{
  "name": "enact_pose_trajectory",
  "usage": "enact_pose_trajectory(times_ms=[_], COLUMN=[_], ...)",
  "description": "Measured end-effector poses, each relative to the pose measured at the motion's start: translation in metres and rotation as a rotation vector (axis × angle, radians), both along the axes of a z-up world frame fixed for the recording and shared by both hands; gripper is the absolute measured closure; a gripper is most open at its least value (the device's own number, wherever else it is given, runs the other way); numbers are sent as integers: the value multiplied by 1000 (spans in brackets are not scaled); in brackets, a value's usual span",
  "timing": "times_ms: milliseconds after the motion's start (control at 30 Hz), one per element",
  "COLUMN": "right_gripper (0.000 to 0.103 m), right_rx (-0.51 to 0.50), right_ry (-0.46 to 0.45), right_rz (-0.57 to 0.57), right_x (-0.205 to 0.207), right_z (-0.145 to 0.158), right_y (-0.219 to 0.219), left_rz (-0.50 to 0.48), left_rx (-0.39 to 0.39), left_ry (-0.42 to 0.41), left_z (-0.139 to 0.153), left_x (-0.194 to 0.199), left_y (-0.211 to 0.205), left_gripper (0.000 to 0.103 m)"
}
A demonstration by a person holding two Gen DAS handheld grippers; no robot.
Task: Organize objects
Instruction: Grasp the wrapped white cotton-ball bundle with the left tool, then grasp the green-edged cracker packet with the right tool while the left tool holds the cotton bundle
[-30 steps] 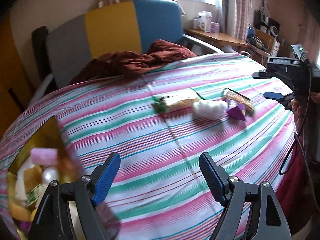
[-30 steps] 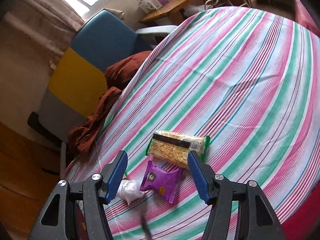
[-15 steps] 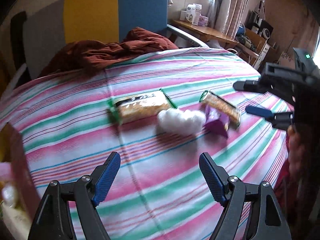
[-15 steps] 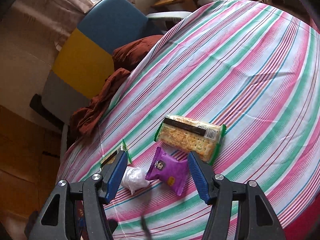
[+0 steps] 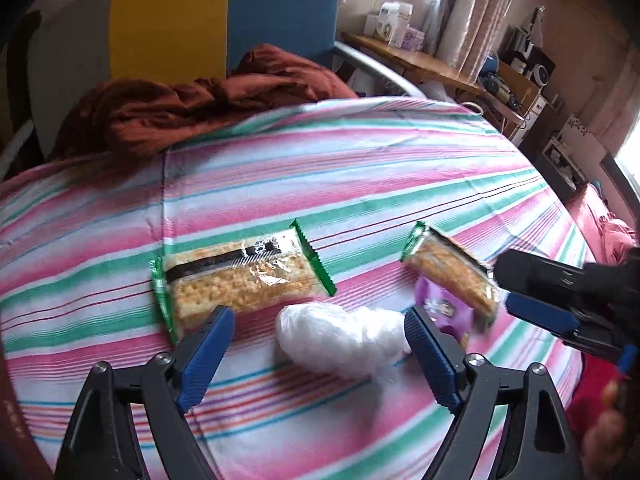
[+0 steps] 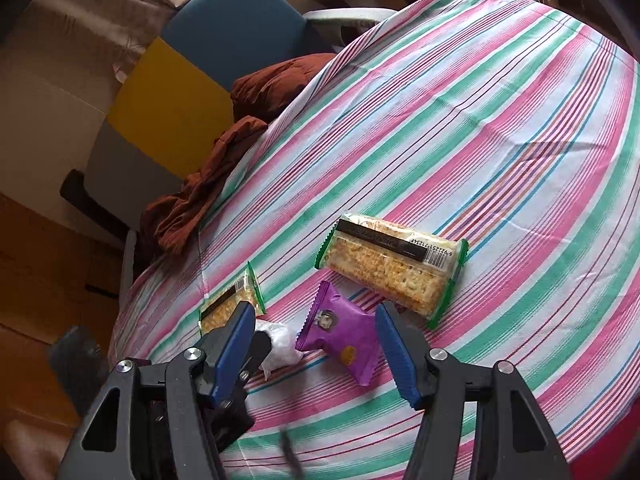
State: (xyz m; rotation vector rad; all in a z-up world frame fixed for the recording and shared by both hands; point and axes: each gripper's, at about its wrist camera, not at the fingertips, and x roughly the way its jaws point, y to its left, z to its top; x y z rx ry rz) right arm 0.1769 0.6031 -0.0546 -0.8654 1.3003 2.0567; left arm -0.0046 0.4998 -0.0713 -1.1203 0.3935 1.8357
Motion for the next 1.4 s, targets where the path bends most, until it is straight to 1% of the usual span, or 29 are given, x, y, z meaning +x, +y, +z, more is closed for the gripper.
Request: enact_pose_trajectory(times_ms=[33, 67, 100, 133, 200, 300, 467, 567, 633, 700, 767, 800, 900, 1000, 1200, 1300, 1367, 1400], right_gripper=[40, 40, 40, 40, 40, 40, 40, 40, 40, 40, 40, 40, 40, 40, 40, 40, 40, 40], right_rx=[1, 2, 4, 5, 7, 11, 22, 68, 56, 33, 48, 64, 101, 142, 159, 197, 251, 265], right_ry=[-8, -14, -22, -31, -50, -78, -120, -128, -127, -148, -177, -194, -203, -242, -339, -418, -499, -523], right_rz=[2, 4, 7, 10, 20, 32, 23, -58, -86, -94, -87, -82, -55, -41, 2, 94, 160, 180], right_x=[-1, -2, -3, -5, -8, -12, -13, 0, 5, 5, 1, -1, -7, -12, -24, -43, -59, -64], right_z=[-1, -1, -2, -3, -5, -7, -10, -4, -6, -11, -12, -11, -7, -5, -8, -10, -13, -15], right_y=[0, 0, 0, 1, 0, -1, -1, 3, 6, 9, 7, 6, 2, -1, 5, 9, 12, 13], left_rz=[-8, -15, -11, 0, -6, -11, -17, -31, -53, -67, -86, -98, -100, -99, -99, -98, -97, -97], left_rx=[-2, 1, -11, -20, 17, 30, 45, 55, 65, 64, 64, 66, 80, 88, 98, 103, 107, 109], left_ry=[-19, -45, -64, -67, -74, -85, -57, -20, 7, 40, 76, 102, 129, 123, 133, 124, 120, 117], left_z=[-4, -8, -13, -18, -17, -17, -16, -17, -18, -20, -21, -23, -25, -25, -26, -27, -26, -26], left_x=[-2, -3, -5, -7, -6, -3, 11, 26, 33, 38, 41, 45, 47, 45, 46, 46, 47, 47], left_y=[0, -1, -4, -10, -24, -44, -80, -100, -109, -112, -112, -112, -113, -113, -115, -115, -116, -116], left_gripper=[32, 50, 58, 67, 67, 68, 68, 68, 68, 68, 68, 68, 68, 68, 68, 68, 68, 68])
